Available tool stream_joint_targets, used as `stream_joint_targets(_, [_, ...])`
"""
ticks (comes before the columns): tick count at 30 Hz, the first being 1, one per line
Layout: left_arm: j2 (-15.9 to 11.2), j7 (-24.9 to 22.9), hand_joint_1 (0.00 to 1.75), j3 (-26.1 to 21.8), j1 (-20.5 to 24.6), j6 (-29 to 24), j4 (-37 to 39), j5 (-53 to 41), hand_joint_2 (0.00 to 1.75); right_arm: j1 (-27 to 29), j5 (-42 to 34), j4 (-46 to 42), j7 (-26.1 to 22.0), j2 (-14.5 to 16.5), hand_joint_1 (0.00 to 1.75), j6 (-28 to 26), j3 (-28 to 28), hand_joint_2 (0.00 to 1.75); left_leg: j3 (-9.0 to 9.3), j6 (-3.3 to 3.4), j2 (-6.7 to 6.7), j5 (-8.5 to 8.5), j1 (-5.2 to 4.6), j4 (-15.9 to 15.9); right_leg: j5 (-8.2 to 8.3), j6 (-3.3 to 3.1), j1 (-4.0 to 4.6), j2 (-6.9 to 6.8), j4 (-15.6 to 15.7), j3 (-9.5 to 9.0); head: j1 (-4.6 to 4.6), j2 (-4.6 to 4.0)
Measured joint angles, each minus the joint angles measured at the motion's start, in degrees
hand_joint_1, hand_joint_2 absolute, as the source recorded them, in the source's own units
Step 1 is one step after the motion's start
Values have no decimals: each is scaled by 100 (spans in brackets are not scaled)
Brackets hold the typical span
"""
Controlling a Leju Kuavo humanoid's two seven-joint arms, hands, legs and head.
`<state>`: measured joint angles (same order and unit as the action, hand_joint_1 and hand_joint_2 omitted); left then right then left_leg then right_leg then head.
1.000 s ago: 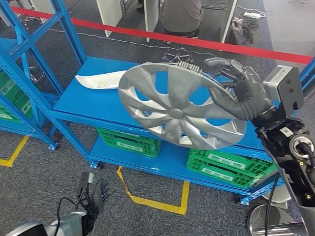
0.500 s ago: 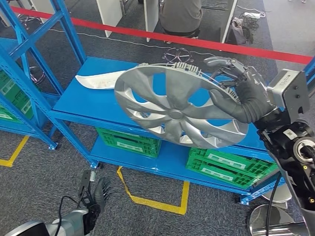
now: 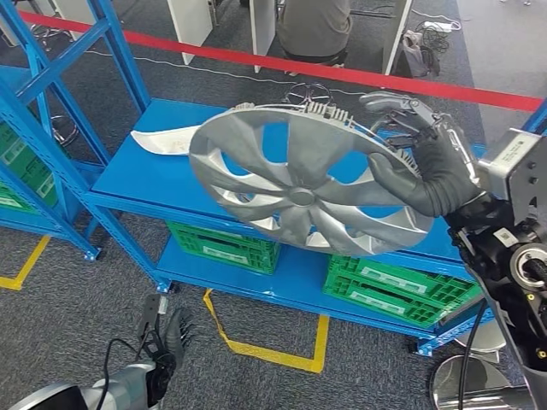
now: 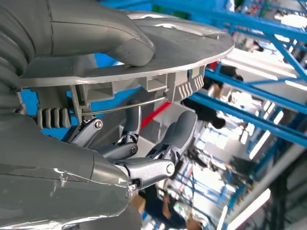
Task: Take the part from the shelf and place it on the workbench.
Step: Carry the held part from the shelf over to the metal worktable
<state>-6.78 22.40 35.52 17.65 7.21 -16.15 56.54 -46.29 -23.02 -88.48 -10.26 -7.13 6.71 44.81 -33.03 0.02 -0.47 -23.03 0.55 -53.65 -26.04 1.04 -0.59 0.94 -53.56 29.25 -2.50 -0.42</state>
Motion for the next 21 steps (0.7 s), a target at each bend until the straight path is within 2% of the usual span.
stream_joint_targets(3, [11, 0, 0, 0, 16, 0, 0, 3, 0, 4, 8, -7, -6, 0, 175, -110, 3, 175, 0, 0, -1, 0, 0, 0, 0, 0, 0, -1, 0, -1, 1, 0])
stream_joint_targets(11, [31, -22, 0, 0, 43, 16, 0, -10, 0, 0, -558, -5, -125, 0, 175, 140, 13, 175, 0, 0, -3, 0, 0, 1, 0, 0, 0, -4, 0, -2, 1, 0])
stream_joint_targets(21, [47, -22, 0, 0, 47, 16, 0, -13, 0, 102, -385, 2, -333, 0, 175, 42, 48, 175, 0, 0, -2, 0, 0, 1, 0, 0, 0, -3, 0, -2, 1, 0])
